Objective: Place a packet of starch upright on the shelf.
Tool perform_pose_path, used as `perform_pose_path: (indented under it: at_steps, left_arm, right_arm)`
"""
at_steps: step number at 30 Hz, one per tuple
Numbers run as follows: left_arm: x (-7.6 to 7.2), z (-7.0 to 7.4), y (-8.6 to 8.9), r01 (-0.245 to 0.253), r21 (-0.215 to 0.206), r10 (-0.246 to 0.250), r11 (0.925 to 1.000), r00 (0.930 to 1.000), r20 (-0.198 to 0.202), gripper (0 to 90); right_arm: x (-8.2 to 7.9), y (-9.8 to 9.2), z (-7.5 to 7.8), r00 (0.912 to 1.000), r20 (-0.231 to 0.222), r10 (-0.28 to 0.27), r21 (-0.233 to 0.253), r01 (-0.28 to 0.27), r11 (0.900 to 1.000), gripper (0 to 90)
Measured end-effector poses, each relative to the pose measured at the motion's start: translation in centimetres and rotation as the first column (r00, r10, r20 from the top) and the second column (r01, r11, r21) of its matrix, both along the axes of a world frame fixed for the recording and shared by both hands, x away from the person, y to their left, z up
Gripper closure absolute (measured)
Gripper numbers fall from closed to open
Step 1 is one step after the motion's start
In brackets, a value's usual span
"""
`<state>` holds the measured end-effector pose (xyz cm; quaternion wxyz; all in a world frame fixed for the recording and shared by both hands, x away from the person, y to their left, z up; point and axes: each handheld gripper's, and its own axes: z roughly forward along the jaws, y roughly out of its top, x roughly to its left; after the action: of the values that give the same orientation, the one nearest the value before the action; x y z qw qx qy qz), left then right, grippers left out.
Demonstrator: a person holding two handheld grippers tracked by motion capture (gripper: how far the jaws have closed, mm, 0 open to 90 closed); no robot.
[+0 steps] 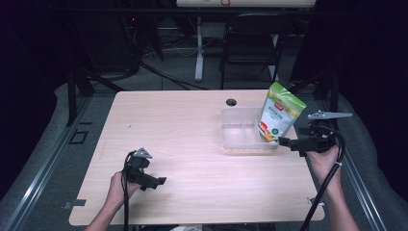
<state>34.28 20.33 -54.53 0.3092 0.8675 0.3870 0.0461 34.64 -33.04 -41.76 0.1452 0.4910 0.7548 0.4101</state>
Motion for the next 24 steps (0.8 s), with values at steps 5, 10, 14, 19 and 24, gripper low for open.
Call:
perform_pose_path:
  at_steps: [5, 10, 14, 19, 24]
  left_arm:
    - [0.0, 0.0, 0.0, -0.001, -0.002, 0.001, 1.0, 1.0, 0.001, 0.5]
    - [0.0, 0.0, 0.0, 0.001, 0.002, -0.001, 1.0, 1.0, 0.003, 0.4]
    - [0.0, 0.0, 0.0, 0.001, 0.001, -0.001, 1.0, 1.0, 0.001, 0.4]
    - [0.0, 0.0, 0.0, 0.002, 0.008, -0.002, 1.0, 1.0, 0.004, 0.4]
    - [0.0, 0.0, -0.1, 0.002, 0.007, -0.002, 1.0, 1.0, 0.004, 0.4]
  right_arm:
    - [-1.2, 1.0, -0.8, 0.9987, -0.021, 0.047, -0.005, -0.047, 0.999, 1.9]
    - [-2.1, 1.7, -1.7, 0.9965, -0.043, 0.072, -0.016, -0.073, 0.997, 2.0]
    - [-3.1, 2.5, -3.1, 0.9929, -0.067, 0.098, -0.018, -0.1, 0.995, 2.0]
    - [-3.9, 3.1, -4.8, 0.9865, -0.113, 0.119, -0.02, -0.122, 0.992, 1.9]
    - [-4.7, 3.8, -6.7, 0.9793, -0.156, 0.128, -0.038, -0.136, 0.99, 1.4]
